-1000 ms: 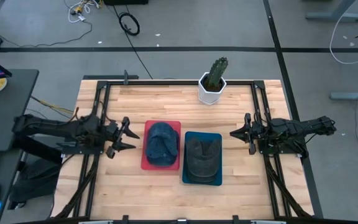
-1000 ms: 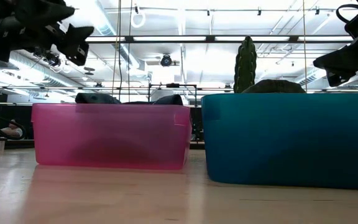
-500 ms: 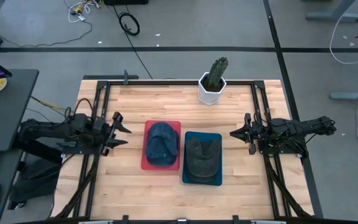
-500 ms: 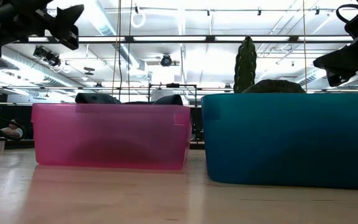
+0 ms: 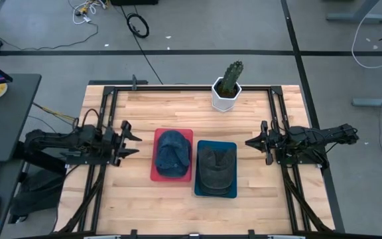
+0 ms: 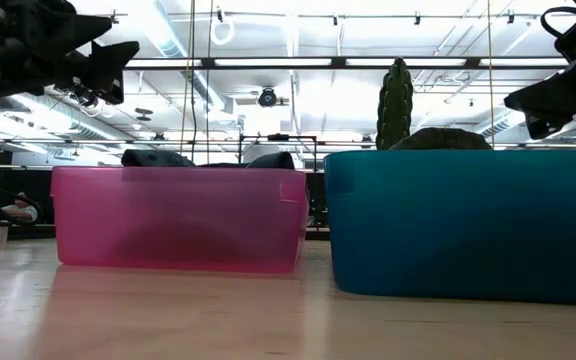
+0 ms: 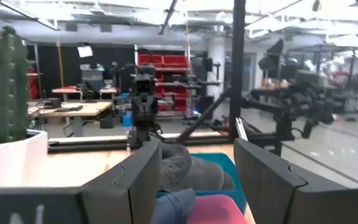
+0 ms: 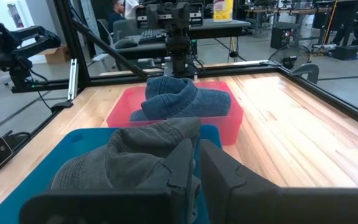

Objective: Pick & Place hat
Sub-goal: Return to Home Position

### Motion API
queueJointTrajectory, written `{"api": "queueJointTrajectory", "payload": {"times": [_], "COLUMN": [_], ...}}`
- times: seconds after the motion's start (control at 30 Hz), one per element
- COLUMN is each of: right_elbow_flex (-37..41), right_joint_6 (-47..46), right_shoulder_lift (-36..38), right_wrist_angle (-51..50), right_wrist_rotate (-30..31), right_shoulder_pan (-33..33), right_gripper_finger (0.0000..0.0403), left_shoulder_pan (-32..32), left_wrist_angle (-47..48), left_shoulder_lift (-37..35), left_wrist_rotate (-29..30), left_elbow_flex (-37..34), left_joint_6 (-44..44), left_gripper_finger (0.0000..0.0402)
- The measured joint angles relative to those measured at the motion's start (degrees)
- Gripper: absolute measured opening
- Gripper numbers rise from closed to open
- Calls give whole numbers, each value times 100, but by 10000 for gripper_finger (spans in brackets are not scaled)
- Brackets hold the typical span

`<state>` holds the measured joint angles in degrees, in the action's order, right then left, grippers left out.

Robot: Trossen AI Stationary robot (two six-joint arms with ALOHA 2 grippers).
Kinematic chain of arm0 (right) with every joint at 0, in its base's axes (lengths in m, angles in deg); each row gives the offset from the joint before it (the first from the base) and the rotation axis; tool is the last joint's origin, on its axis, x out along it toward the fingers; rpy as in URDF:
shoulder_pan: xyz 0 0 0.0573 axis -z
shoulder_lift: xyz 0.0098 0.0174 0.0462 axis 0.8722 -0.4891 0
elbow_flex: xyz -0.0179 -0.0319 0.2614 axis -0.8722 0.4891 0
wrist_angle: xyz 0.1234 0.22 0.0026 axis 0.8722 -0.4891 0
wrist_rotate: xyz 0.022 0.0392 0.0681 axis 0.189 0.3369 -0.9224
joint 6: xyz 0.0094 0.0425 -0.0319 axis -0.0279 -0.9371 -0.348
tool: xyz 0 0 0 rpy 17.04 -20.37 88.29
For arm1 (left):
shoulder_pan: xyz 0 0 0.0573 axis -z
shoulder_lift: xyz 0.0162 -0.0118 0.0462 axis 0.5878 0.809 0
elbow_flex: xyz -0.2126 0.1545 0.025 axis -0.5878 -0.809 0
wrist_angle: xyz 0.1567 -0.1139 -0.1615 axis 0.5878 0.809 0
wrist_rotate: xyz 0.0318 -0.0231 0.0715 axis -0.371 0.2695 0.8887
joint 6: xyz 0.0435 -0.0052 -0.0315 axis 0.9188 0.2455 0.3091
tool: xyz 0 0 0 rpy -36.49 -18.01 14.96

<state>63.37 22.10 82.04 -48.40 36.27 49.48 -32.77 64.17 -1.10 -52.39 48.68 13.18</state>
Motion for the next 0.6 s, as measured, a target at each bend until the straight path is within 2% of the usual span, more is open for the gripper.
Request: {"api": "queueJointTrajectory", "payload": {"times": [0.27, 0.43, 0.6], "right_elbow_flex": [0, 0, 0], "right_joint_6": [-1, -1, -1], "right_shoulder_lift": [0, 0, 0], "right_wrist_angle": [-9, -7, -3], "right_wrist_rotate": [0, 0, 0], "right_shoulder_pan": [-1, 0, -1], "right_gripper_finger": [36, 36, 36], "left_shoulder_pan": [0, -2, -4], "left_wrist_angle": [325, 369, 1087], "left_shoulder_lift": [0, -45, -232], "left_wrist_rotate": [4, 315, 754], "left_elbow_flex": [-2, -2, -4], "left_joint_6": [88, 183, 302], "left_gripper_finger": [206, 206, 206]}}
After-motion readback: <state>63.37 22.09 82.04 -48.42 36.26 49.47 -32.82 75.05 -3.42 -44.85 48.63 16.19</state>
